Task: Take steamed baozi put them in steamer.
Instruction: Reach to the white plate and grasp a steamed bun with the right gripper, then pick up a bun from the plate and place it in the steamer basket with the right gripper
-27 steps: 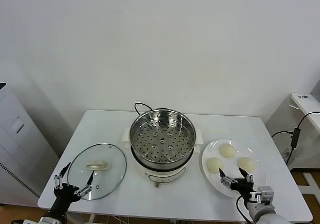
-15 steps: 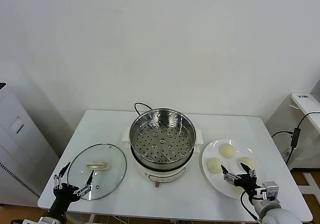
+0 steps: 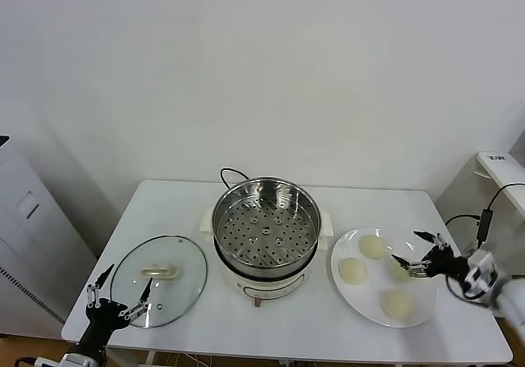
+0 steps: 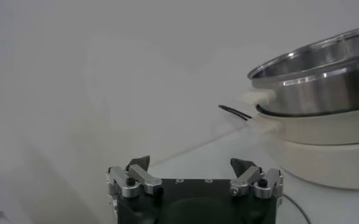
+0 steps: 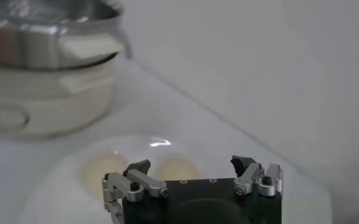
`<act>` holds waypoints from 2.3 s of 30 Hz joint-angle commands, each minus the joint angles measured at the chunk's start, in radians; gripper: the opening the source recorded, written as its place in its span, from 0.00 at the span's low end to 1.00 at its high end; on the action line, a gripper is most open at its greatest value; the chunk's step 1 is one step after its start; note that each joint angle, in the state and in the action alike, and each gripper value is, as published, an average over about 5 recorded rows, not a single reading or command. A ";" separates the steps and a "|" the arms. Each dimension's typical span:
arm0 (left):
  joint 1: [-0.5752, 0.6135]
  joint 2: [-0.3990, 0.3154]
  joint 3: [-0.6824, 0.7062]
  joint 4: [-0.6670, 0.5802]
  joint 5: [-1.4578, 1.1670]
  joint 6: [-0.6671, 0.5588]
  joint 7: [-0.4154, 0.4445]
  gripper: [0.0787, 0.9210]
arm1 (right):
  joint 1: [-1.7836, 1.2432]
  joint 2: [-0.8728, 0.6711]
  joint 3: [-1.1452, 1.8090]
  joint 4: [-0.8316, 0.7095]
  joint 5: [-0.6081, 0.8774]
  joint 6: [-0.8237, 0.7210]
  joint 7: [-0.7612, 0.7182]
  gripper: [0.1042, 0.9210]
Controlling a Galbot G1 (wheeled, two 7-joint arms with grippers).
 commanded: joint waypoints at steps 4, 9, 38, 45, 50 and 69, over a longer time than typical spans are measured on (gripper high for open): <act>-0.009 0.005 0.001 -0.004 0.004 0.010 -0.002 0.88 | 0.915 -0.122 -0.887 -0.290 -0.270 0.074 -0.402 0.88; -0.015 0.009 -0.007 -0.002 0.000 0.014 -0.003 0.88 | 1.057 -0.001 -1.070 -0.407 -0.299 0.073 -0.385 0.88; -0.022 0.021 -0.039 0.008 -0.006 0.030 -0.006 0.88 | 0.939 0.282 -1.077 -0.646 -0.389 0.093 -0.256 0.88; -0.007 0.018 -0.062 0.002 -0.010 0.023 -0.006 0.88 | 0.940 0.257 -1.082 -0.623 -0.411 0.099 -0.247 0.77; 0.008 0.017 -0.081 0.004 -0.018 0.010 -0.005 0.88 | 0.974 0.226 -1.110 -0.596 -0.392 0.109 -0.248 0.59; 0.054 0.019 -0.133 -0.003 -0.041 -0.013 -0.003 0.88 | 1.674 0.195 -1.702 -0.352 0.065 0.168 -0.291 0.24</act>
